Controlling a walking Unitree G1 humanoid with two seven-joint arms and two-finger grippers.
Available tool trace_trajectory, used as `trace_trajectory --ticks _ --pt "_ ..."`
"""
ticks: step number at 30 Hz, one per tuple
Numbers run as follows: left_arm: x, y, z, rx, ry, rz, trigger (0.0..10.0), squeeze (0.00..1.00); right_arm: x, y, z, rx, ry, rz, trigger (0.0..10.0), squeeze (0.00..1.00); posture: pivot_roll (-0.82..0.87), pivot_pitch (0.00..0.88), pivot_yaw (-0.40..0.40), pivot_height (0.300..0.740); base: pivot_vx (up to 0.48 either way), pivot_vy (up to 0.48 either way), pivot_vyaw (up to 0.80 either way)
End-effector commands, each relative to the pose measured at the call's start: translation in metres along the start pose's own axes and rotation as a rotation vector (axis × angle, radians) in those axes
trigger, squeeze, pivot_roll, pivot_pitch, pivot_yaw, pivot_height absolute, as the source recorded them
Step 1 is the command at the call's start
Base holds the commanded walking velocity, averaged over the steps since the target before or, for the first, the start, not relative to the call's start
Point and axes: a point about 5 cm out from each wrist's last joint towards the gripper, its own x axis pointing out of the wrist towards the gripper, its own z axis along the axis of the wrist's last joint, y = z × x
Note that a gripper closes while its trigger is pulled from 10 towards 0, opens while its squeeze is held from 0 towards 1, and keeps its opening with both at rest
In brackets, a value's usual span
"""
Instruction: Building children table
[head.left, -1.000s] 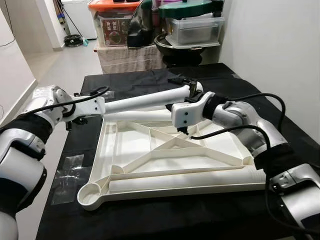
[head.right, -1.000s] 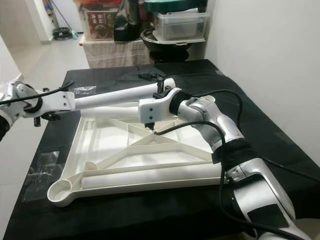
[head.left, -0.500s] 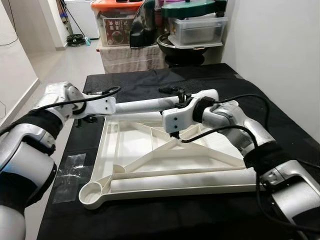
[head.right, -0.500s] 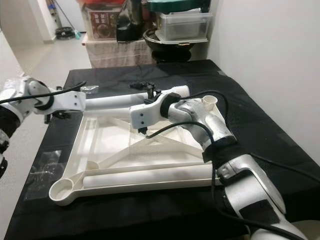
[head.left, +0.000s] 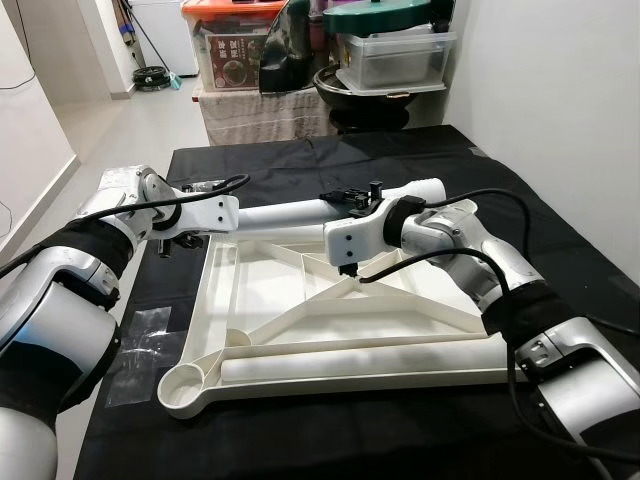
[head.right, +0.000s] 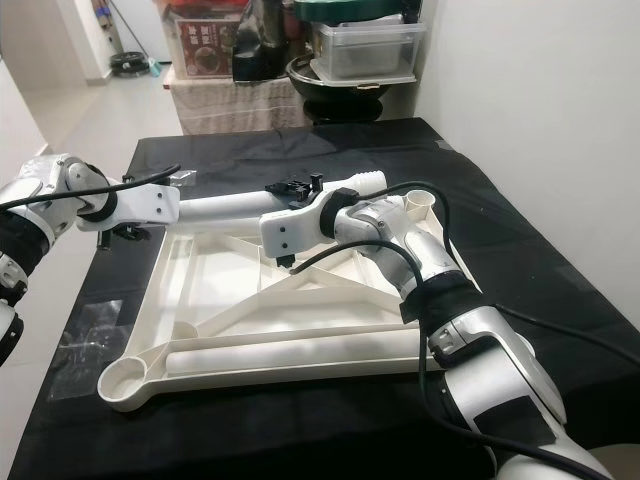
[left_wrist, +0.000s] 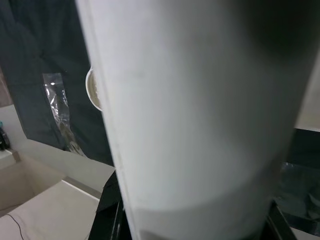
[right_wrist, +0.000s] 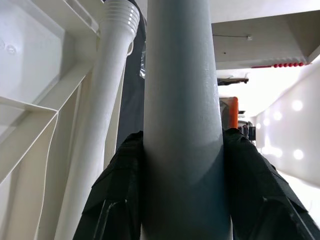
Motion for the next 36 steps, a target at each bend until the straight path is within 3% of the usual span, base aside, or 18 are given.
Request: trace_trajectory --ticks 1,4,5,11,12,14,16,18,22,24,25,27,28,29,30,32,33,36 --pt "-0.007 0.007 0.002 0.026 -0.027 0.028 10.0 0.0 -0.005 0.01 -0.018 0.023 0.093 0.06 0.0 0.0 -0.03 0.0 0.031 0.74 0.0 0.0 0.0" --pt "-0.007 0.008 0.002 0.036 -0.036 0.044 10.0 0.0 -0.005 0.009 -0.019 0.025 0.1 0.056 0.0 0.0 -0.03 0.0 0.032 0.74 0.0 0.0 0.0" --pt "-0.01 0.012 0.004 0.017 -0.069 0.085 10.0 1.0 -0.006 0.007 -0.022 0.03 0.112 0.039 0.0 0.0 -0.03 0.0 0.032 0.74 0.0 0.0 0.0" --pt "-0.024 0.029 0.005 -0.033 -0.12 0.233 10.0 1.0 -0.009 0.003 -0.03 0.047 0.146 0.003 0.0 0.0 -0.03 0.0 0.033 0.74 0.0 0.0 0.0" --pt "-0.036 0.037 0.006 -0.08 -0.193 0.263 10.0 0.0 -0.011 0.002 -0.035 0.056 0.165 -0.011 0.0 0.0 -0.03 0.0 0.033 0.74 0.0 0.0 0.0" --pt "-0.061 0.05 0.005 -0.08 -0.282 0.333 10.0 0.0 -0.015 0.002 -0.043 0.071 0.197 -0.03 0.0 0.0 -0.02 0.0 0.03 0.74 0.0 0.0 0.0" --pt "-0.061 0.05 0.005 -0.08 -0.282 0.333 10.0 0.0 -0.015 0.002 -0.043 0.071 0.197 -0.03 0.0 0.0 -0.02 0.0 0.03 0.74 0.0 0.0 0.0" --pt "-0.093 0.061 -0.003 -0.149 -0.39 0.416 10.0 0.0 -0.02 -0.009 -0.054 0.105 0.244 -0.096 0.0 0.0 -0.02 0.0 0.035 0.74 0.0 0.0 0.0" --pt "-0.109 0.058 -0.009 -0.19 -0.473 0.431 10.0 0.0 -0.026 -0.021 -0.064 0.163 0.284 -0.18 0.0 0.0 -0.02 0.0 0.032 0.74 0.0 0.0 0.0" --pt "-0.105 0.026 -0.008 -0.319 -0.696 0.345 10.0 0.0 -0.032 -0.037 -0.074 0.45 0.278 -0.36 0.0 0.0 -0.01 0.0 0.026 0.74 0.0 0.0 0.0" --pt "-0.105 0.026 -0.008 -0.319 -0.696 0.345 10.0 0.0 -0.032 -0.037 -0.074 0.45 0.278 -0.36 0.0 0.0 -0.01 0.0 0.026 0.74 0.0 0.0 0.0" --pt "-0.096 -0.012 -0.004 -0.513 -0.931 0.273 10.0 0.0 -0.033 -0.044 -0.076 0.71 0.215 -0.499 0.0 0.0 -0.02 0.0 0.019 0.74 0.0 0.0 0.0" --pt "-0.096 -0.012 -0.004 -0.513 -0.931 0.273 10.0 0.0 -0.033 -0.044 -0.076 0.71 0.215 -0.499 0.0 0.0 -0.02 0.0 0.019 0.74 0.0 0.0 0.0" --pt "-0.09 -0.031 -0.001 -0.591 -1.006 0.257 10.0 0.0 -0.031 -0.047 -0.073 0.831 0.156 -0.551 0.0 0.0 -0.02 0.0 0.015 0.74 0.0 0.0 0.0" --pt "-0.09 -0.031 -0.001 -0.591 -1.006 0.257 10.0 0.0 -0.031 -0.047 -0.073 0.831 0.156 -0.551 0.0 0.0 -0.02 0.0 0.015 0.74 0.0 0.0 0.0" --pt "-0.078 -0.056 0.004 -0.729 -1.097 0.238 10.0 0.0 -0.029 -0.054 -0.069 1.06 0.034 -0.617 0.0 0.0 -0.02 0.0 0.011 0.74 0.0 0.0 0.0" --pt "-0.078 -0.056 0.004 -0.729 -1.097 0.238 10.0 0.0 -0.029 -0.054 -0.069 1.06 0.034 -0.617 0.0 0.0 -0.02 0.0 0.011 0.74 0.0 0.0 0.0" --pt "-0.058 -0.077 0.011 -0.907 -1.161 0.211 10.0 0.0 -0.025 -0.068 -0.061 1.401 -0.173 -0.663 0.0 0.0 -0.01 0.0 -0.001 0.74 0.0 0.0 0.0"
